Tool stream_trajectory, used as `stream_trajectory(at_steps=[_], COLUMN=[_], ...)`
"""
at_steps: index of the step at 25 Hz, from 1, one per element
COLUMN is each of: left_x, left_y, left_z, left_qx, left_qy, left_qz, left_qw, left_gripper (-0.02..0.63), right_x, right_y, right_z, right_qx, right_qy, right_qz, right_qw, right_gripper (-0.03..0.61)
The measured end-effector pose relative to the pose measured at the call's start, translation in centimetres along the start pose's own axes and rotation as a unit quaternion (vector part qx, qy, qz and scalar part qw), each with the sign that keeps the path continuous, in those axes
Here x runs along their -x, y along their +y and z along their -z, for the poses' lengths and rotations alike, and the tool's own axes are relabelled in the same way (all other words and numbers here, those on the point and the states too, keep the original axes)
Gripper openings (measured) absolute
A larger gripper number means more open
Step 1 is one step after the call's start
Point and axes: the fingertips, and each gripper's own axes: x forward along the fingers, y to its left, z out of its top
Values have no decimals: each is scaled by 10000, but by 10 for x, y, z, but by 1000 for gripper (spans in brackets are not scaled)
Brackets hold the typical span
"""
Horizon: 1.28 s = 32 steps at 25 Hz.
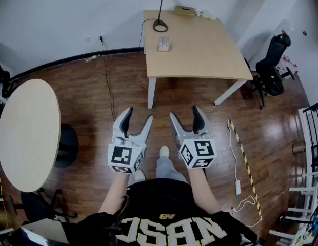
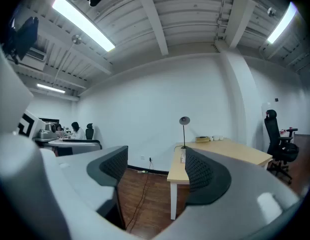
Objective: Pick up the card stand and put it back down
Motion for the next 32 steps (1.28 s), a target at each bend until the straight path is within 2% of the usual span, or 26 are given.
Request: stream_trajectory(at_steps=[5, 9, 11, 14, 16, 18, 20, 27, 32], left_x=[-64, -114, -135, -156, -170, -183, -195, -252, -310], left_y=[7, 6, 2, -4, -3, -1, 3, 36, 73], left_z=[-7, -30, -39, -40, -35, -28, -23, -10, -23], left_qx=[-184, -348, -440, -461, -486, -497, -470, -333, -435], left_qy=[58, -125, -172, -186, -105, 24, 96, 147, 2], left_qz=[-63, -279, -338, -407, -424, -422, -433, -340, -221], left_qw=[9998, 9989, 9983, 9979, 9979, 9979, 9979, 9988, 9988], left_gripper=[273, 273, 273, 273, 273, 273, 273, 273, 273], right_x=[-41, -71, -86, -100, -111, -122, -134, -189, -252], right_y=[-45, -93, -117, -135, -138, -140, -145, -170, -198], right_z=[-9, -45, -53, -47, -39, -34, -33, -19, -31], right_qx=[-187, 43, 193, 197, 180, 152, 137, 94, -79], right_qy=[-281, -853, -873, -826, -781, -735, -717, -429, -369], right_qz=[-66, -286, -257, -394, -517, -598, -632, -503, -302], right_qw=[9994, 9959, 9957, 9956, 9954, 9954, 9953, 9978, 9988], right_gripper=[363, 302, 274, 270, 282, 351, 381, 388, 387])
